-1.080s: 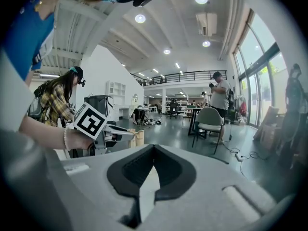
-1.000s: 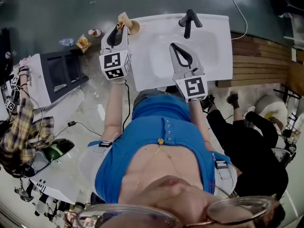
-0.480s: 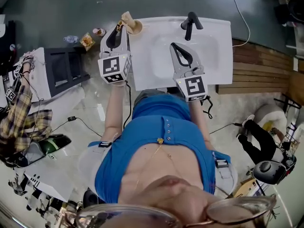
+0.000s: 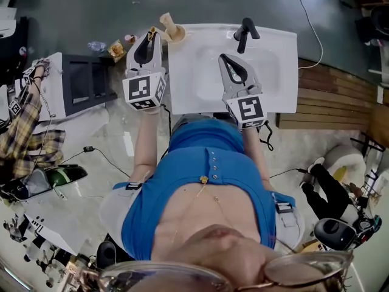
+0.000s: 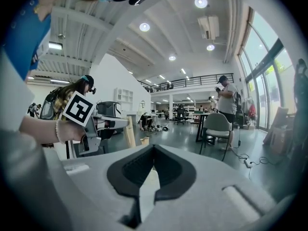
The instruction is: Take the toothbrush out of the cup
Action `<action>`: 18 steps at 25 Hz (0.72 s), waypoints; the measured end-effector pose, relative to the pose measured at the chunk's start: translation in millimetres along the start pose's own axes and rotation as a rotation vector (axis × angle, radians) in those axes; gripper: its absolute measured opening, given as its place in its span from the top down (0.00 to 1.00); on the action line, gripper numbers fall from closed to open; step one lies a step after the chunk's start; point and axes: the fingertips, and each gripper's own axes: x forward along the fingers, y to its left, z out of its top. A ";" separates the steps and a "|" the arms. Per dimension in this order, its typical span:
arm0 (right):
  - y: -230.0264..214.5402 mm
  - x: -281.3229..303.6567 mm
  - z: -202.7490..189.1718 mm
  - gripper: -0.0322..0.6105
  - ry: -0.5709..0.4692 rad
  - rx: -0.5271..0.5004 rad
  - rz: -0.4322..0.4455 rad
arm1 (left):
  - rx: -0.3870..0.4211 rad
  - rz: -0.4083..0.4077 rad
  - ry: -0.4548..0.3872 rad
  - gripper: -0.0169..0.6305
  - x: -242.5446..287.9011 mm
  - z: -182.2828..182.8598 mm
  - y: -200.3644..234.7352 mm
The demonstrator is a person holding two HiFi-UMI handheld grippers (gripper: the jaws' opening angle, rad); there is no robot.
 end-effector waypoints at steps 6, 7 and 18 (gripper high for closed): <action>-1.3 -3.7 -1.2 0.95 -0.005 0.001 0.019 | 0.004 0.008 0.016 0.89 -13.6 7.8 -5.5; -1.4 -3.8 -1.3 0.95 -0.005 0.001 0.022 | 0.003 0.010 0.021 0.89 -16.2 8.0 -5.9; 8.5 -0.1 3.4 0.95 -0.017 -0.004 0.087 | -0.054 0.004 0.160 0.90 -41.0 -26.9 -18.0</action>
